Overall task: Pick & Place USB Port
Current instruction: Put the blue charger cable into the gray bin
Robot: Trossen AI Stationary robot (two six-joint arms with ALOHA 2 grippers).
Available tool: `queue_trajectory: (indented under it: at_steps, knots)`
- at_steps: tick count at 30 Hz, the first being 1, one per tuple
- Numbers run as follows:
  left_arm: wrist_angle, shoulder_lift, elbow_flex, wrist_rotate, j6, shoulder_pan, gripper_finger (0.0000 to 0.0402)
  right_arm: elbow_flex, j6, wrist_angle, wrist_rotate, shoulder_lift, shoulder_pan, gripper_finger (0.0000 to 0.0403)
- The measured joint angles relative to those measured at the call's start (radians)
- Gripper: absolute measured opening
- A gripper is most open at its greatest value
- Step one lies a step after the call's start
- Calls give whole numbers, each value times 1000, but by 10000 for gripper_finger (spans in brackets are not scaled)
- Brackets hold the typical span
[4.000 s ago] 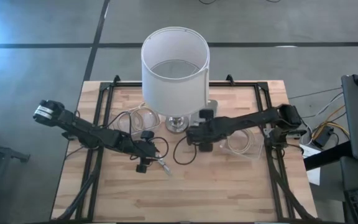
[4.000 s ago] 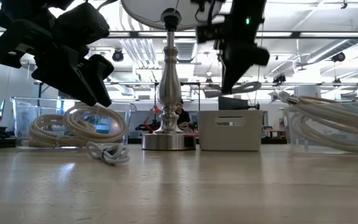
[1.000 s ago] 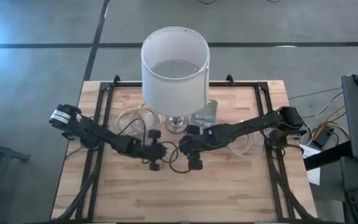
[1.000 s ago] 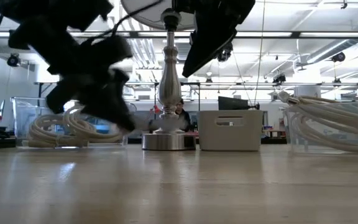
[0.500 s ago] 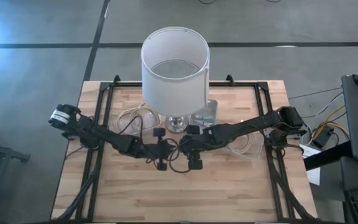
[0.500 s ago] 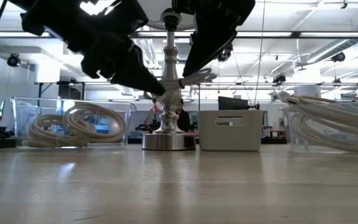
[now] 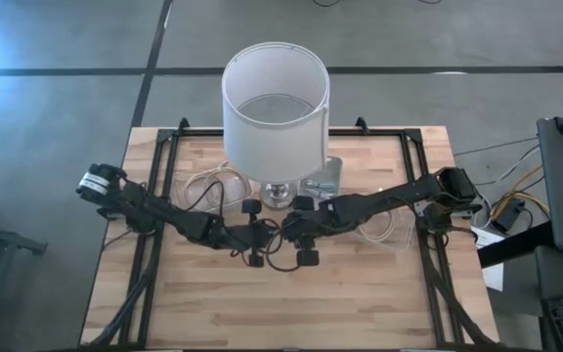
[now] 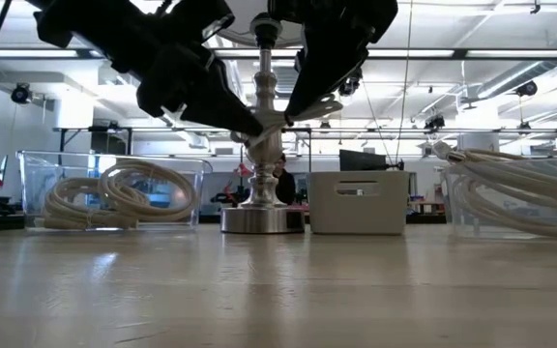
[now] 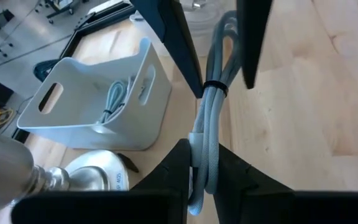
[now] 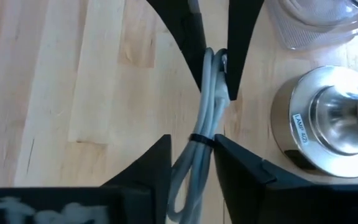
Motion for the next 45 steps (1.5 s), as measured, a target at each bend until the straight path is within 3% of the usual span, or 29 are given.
queue_trajectory:
  at_steps: [11,23,33,39,45]
  knots:
    - [20,0,0,1,22,0,47,0,6,-9,1,0,0,29]
    - [30,0,0,-4,15,0,80,-12,119,-46,0,0,3,21]
    - [27,-1,-1,-10,-1,0,131,-41,214,-73,-4,0,3,20]
    - [22,-1,-4,-4,-2,0,142,-57,197,-49,-4,0,3,22]
    - [-6,15,-16,65,-154,8,143,-69,111,-38,-4,12,3,27]
